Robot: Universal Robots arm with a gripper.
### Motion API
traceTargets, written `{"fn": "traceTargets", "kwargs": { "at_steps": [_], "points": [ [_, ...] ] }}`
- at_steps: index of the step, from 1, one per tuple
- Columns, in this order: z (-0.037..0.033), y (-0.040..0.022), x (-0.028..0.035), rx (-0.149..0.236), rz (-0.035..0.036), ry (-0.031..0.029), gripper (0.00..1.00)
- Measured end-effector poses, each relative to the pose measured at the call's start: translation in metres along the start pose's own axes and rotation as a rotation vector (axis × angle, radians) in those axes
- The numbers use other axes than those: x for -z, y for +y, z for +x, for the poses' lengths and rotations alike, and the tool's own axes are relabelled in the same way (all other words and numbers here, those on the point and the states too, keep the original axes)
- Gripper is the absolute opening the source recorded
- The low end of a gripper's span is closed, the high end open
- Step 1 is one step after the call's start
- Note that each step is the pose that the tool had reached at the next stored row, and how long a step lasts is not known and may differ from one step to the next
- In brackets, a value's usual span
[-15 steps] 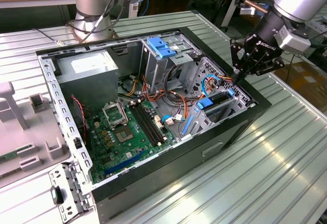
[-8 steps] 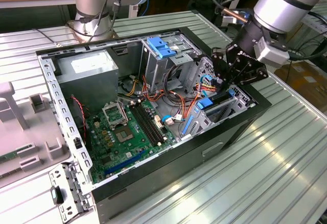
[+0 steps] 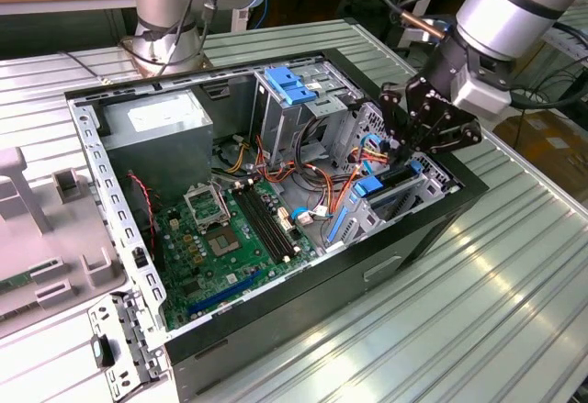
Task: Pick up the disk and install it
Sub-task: 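Insert the first disk wire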
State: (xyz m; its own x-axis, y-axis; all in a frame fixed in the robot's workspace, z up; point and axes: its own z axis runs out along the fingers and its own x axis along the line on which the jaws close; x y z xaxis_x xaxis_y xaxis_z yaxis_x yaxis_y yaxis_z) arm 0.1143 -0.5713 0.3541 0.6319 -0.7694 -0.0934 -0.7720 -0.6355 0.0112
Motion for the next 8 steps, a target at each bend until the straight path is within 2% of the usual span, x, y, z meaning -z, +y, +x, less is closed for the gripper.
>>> {"fn": "traceTargets", "kwargs": {
  "at_steps": [4,8],
  "points": [
    [0.0000,0.0000,0.0000,-0.049,0.0046,-0.0005,0.17],
    [0.0000,0.0000,-0.0001,-0.116,0.0110,-0.0013,0.17]
  ]
}}
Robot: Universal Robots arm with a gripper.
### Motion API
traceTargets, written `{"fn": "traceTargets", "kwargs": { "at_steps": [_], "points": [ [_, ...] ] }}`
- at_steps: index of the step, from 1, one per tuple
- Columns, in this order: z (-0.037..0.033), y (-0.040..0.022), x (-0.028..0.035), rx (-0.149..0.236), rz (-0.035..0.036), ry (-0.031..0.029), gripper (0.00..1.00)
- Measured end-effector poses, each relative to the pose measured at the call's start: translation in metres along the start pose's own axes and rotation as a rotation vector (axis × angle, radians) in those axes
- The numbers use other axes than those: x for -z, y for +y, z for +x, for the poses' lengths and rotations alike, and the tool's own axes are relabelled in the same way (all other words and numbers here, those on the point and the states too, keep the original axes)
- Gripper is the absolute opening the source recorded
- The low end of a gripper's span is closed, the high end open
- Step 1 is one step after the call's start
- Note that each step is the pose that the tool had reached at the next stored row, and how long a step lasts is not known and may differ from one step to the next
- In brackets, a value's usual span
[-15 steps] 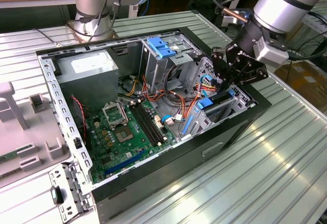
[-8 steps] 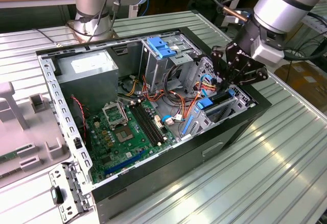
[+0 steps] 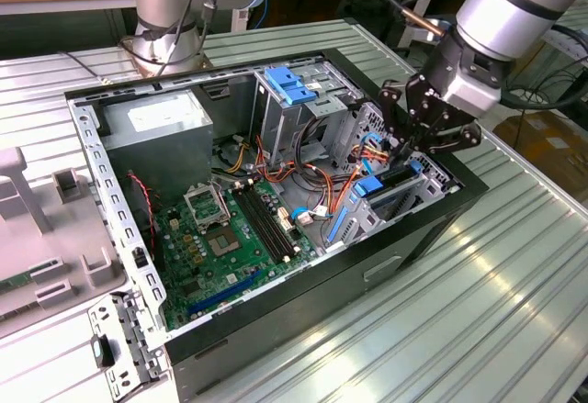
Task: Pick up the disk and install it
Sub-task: 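Insert the first disk wire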
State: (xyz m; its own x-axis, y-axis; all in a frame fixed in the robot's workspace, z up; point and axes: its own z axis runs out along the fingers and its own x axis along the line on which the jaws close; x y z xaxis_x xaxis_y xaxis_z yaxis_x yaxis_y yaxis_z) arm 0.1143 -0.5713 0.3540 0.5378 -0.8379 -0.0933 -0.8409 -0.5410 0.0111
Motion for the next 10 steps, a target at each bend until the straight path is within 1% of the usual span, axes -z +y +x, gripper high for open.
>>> {"fn": "traceTargets", "kwargs": {
  "at_steps": [2,9,10],
  "points": [
    [0.0000,0.0000,0.0000,-0.031,0.0029,-0.0004,0.17],
    [0.0000,0.0000,-0.0001,-0.111,0.0104,-0.0013,0.17],
    [0.0000,0.0000,-0.0002,-0.133,0.0125,-0.0015,0.17]
  ]
}}
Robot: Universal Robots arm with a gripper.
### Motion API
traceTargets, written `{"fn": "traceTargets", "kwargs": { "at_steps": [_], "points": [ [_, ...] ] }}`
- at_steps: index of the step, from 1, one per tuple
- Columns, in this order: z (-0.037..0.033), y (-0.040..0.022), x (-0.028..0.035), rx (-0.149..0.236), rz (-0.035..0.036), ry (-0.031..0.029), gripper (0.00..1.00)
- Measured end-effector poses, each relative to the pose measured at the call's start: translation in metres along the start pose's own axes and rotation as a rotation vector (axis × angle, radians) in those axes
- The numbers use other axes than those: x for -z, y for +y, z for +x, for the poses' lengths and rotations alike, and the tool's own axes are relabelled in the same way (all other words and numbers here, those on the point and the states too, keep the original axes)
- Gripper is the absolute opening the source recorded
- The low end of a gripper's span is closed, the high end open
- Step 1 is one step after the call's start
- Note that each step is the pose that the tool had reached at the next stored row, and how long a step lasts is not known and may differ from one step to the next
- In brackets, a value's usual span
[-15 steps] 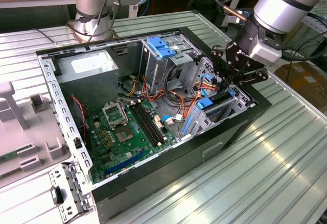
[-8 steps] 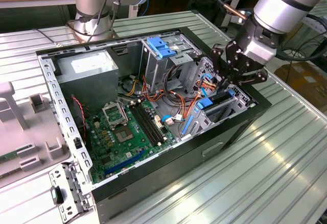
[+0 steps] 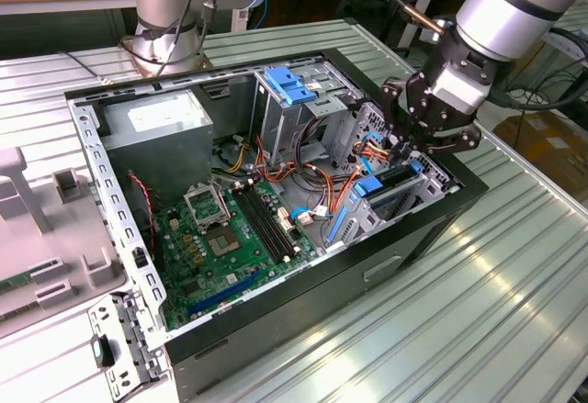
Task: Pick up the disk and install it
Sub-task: 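Insert the first disk wire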
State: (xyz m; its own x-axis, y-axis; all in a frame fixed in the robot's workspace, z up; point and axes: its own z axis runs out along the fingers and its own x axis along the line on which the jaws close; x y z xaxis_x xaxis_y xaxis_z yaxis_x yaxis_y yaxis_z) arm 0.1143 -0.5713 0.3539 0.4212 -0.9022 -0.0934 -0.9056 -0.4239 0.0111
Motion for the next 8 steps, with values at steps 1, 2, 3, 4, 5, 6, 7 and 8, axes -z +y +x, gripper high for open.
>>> {"fn": "traceTargets", "kwargs": {
  "at_steps": [1,2,3,4,5,6,7,8],
  "points": [
    [0.0000,0.0000,0.0000,-0.021,0.0019,-0.0002,0.17],
    [0.0000,0.0000,0.0000,-0.035,0.0032,-0.0003,0.17],
    [0.0000,0.0000,-0.0001,-0.046,0.0043,-0.0005,0.17],
    [0.0000,0.0000,-0.0001,-0.062,0.0058,-0.0007,0.17],
    [0.0000,0.0000,-0.0002,-0.074,0.0069,-0.0008,0.17],
    [0.0000,0.0000,-0.0003,-0.086,0.0080,-0.0010,0.17],
    [0.0000,0.0000,-0.0003,-0.099,0.0092,-0.0010,0.17],
    [0.0000,0.0000,-0.0004,-0.112,0.0105,-0.0012,0.17]
  ]
}}
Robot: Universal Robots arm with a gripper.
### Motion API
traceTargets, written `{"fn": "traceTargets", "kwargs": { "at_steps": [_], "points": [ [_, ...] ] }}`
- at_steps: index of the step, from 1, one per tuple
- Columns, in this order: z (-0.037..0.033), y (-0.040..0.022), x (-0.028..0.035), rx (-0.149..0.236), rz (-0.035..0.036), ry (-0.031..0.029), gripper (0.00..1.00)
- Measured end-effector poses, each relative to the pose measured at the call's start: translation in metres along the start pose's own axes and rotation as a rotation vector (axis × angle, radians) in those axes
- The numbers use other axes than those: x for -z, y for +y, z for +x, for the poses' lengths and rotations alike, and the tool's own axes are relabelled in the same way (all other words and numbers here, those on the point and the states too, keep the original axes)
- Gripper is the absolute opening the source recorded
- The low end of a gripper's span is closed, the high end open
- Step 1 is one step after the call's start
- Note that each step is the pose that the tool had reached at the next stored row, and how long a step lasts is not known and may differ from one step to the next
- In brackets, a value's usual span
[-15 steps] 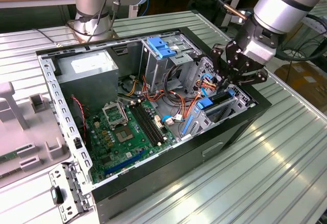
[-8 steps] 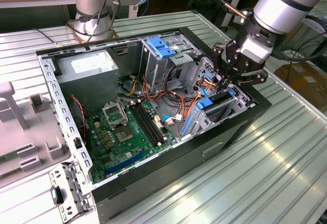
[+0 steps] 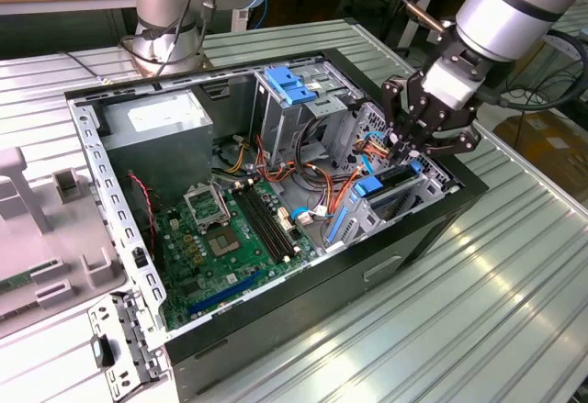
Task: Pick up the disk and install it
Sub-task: 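Insert the first disk wire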
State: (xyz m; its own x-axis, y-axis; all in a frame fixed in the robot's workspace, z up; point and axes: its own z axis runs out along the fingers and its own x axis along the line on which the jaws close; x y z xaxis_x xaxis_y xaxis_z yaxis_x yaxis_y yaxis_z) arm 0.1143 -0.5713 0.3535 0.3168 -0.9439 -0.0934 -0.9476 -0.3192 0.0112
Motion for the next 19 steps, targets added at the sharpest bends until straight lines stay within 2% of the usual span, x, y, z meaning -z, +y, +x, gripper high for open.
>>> {"fn": "traceTargets", "kwargs": {
  "at_steps": [6,15,16,19],
  "points": [
    [0.0000,0.0000,-0.0004,-0.107,0.0100,-0.0012,0.17],
    [0.0001,0.0000,-0.0007,-0.205,0.0192,-0.0023,0.17],
    [0.0001,0.0000,-0.0008,-0.238,0.0224,-0.0027,0.17],
    [0.0001,0.0000,-0.0009,-0.271,0.0253,-0.0030,0.17]
  ]
}}
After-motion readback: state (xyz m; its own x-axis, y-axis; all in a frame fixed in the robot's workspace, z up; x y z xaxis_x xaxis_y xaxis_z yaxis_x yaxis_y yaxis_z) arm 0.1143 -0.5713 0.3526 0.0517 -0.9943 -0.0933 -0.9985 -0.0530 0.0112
